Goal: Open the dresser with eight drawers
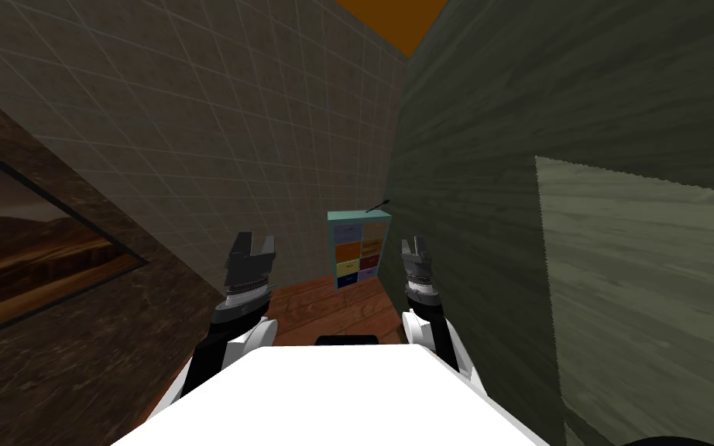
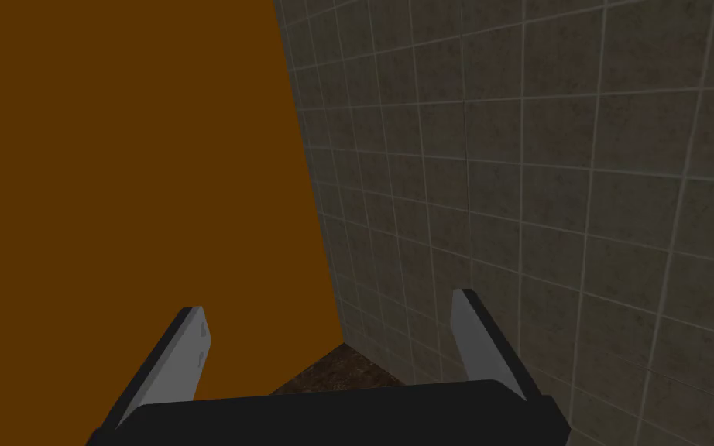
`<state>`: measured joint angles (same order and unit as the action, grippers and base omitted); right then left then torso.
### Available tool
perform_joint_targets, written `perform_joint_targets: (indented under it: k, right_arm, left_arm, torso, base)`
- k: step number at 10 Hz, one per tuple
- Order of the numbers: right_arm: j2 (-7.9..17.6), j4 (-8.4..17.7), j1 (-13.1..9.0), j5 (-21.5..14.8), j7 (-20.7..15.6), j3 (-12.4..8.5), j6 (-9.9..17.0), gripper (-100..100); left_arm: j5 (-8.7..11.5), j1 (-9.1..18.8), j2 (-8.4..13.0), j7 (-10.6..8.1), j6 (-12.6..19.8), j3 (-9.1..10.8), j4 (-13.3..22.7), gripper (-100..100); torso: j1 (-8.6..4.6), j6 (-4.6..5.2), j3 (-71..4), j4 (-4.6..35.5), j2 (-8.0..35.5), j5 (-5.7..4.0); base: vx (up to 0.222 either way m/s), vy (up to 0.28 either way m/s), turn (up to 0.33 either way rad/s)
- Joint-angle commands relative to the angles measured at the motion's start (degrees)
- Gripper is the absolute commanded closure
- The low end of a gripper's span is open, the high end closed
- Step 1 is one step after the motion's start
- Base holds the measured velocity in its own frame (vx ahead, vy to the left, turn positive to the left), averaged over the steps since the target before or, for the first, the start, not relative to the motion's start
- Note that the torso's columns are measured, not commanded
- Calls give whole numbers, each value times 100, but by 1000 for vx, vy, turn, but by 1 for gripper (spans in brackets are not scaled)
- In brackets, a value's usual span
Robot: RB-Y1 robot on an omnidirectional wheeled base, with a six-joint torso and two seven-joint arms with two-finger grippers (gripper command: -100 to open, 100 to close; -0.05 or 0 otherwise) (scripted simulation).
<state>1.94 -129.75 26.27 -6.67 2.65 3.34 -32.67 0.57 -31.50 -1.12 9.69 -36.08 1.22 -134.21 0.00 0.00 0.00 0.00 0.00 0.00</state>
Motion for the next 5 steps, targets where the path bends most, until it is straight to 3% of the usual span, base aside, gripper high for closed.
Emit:
perform_joint_targets:
  k: [1, 5]
  right_arm:
    - [0, 0, 0, 0, 0, 0, 0, 0]
    - [0, -1, 0, 0, 0, 0, 0, 0]
  left_arm:
    - [0, 0, 0, 0, 0, 0, 0, 0]
    - [0, 0, 0, 0, 0, 0, -1, 0]
  torso:
    - [0, 0, -467, 235, 232, 0]
    - [0, 0, -3692, 1846, 1845, 0]
  base:
    - [0, 0, 0]
    - [0, 0, 0]
